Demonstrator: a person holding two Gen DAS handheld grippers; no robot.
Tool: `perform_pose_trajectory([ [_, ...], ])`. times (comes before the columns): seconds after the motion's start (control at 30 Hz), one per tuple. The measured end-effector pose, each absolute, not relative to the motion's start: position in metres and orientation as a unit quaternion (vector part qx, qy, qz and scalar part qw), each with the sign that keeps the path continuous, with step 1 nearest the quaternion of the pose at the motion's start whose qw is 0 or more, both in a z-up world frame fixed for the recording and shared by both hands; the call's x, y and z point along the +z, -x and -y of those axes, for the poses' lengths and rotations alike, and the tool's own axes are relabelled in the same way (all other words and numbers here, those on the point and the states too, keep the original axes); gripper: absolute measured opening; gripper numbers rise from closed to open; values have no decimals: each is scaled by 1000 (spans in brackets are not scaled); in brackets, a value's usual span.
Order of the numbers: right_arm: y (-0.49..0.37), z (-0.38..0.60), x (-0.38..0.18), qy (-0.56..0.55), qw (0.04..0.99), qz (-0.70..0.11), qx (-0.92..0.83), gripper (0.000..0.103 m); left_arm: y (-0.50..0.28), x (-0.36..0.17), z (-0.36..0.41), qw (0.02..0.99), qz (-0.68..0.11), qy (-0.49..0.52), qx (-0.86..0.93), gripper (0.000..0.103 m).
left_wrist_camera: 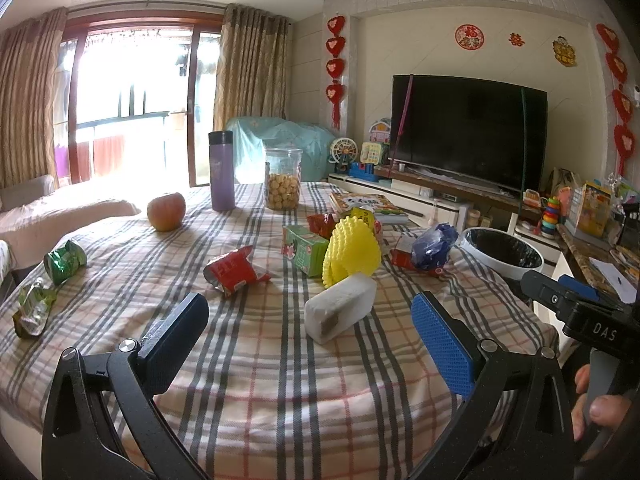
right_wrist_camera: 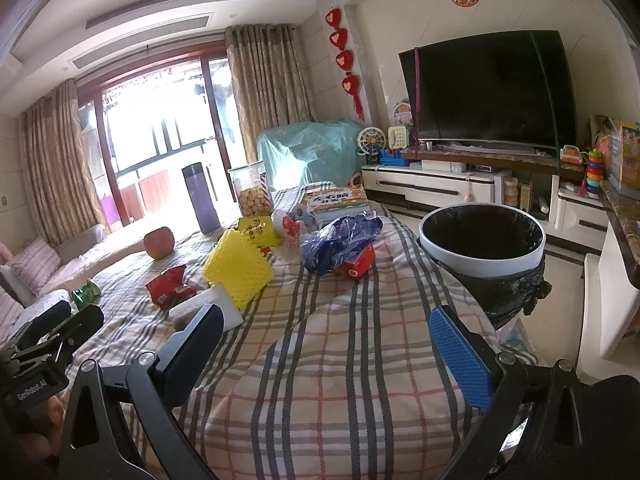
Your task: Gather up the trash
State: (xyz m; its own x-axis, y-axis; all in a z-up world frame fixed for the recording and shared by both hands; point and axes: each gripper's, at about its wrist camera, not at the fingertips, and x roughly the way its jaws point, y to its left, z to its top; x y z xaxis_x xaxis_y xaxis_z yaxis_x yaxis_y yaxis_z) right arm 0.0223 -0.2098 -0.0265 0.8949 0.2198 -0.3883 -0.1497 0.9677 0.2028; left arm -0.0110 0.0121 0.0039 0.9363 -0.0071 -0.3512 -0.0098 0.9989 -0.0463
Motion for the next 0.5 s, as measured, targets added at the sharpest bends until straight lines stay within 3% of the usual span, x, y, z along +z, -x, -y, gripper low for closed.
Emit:
perform_pose_trajectory([
  [0.5, -36, 209, -34, -86, 964, -232, 102, 103, -9, -11, -14, 978, -209, 19, -11, 103],
])
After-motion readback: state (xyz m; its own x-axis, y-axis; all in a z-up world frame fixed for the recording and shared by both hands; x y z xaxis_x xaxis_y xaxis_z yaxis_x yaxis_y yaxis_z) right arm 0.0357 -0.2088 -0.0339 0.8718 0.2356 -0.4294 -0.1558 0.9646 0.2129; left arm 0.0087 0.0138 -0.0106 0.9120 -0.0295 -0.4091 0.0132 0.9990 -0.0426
